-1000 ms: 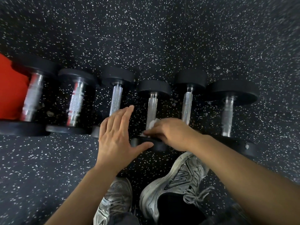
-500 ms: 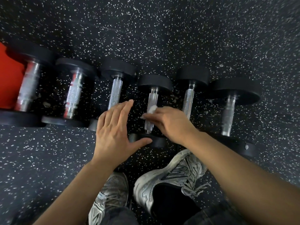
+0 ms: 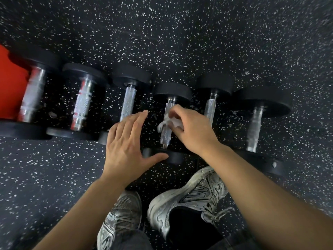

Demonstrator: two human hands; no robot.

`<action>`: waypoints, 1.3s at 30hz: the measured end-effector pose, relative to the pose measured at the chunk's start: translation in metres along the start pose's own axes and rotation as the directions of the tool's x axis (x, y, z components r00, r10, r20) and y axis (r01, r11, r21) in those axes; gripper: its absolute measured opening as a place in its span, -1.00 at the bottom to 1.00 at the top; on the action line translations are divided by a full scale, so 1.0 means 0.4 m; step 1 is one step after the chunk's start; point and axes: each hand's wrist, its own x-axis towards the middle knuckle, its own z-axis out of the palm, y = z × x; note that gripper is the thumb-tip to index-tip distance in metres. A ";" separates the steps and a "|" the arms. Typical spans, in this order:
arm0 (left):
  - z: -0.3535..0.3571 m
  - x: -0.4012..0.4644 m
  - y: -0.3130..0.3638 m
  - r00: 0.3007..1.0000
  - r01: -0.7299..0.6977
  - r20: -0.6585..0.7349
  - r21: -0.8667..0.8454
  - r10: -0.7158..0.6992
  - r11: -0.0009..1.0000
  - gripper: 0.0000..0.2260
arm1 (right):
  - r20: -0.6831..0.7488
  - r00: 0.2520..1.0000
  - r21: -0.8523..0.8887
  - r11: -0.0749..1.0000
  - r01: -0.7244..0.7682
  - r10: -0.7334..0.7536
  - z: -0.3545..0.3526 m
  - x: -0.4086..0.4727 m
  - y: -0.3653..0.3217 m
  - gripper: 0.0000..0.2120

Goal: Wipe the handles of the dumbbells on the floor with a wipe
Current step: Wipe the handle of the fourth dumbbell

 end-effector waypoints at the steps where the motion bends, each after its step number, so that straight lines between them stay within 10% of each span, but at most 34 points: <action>1: 0.000 0.000 0.000 1.000 -0.002 -0.003 0.001 0.002 1.000 0.04 | -0.053 0.998 0.047 0.999 -0.016 0.018 0.014 0.002 0.003 -0.84; 6: -0.001 0.001 0.000 1.000 -0.003 -0.004 0.006 0.003 1.000 0.04 | -0.248 0.960 0.208 0.975 -0.074 0.126 0.076 -0.009 0.009 -0.77; 16: -0.003 0.001 0.001 1.000 -0.004 0.006 0.003 0.004 1.000 0.04 | -0.320 0.942 -0.300 0.933 -0.199 0.098 0.090 -0.060 -0.043 -0.63; 26: 0.000 0.002 -0.002 1.000 0.002 0.019 -0.005 -0.002 1.000 0.04 | -0.355 0.913 0.113 0.979 -0.170 0.199 0.091 -0.025 -0.034 -0.79; 39: -0.001 0.001 0.000 1.000 0.003 0.012 -0.006 -0.003 1.000 0.03 | -0.396 0.905 -0.003 0.986 -0.168 0.153 0.101 -0.005 -0.038 -0.76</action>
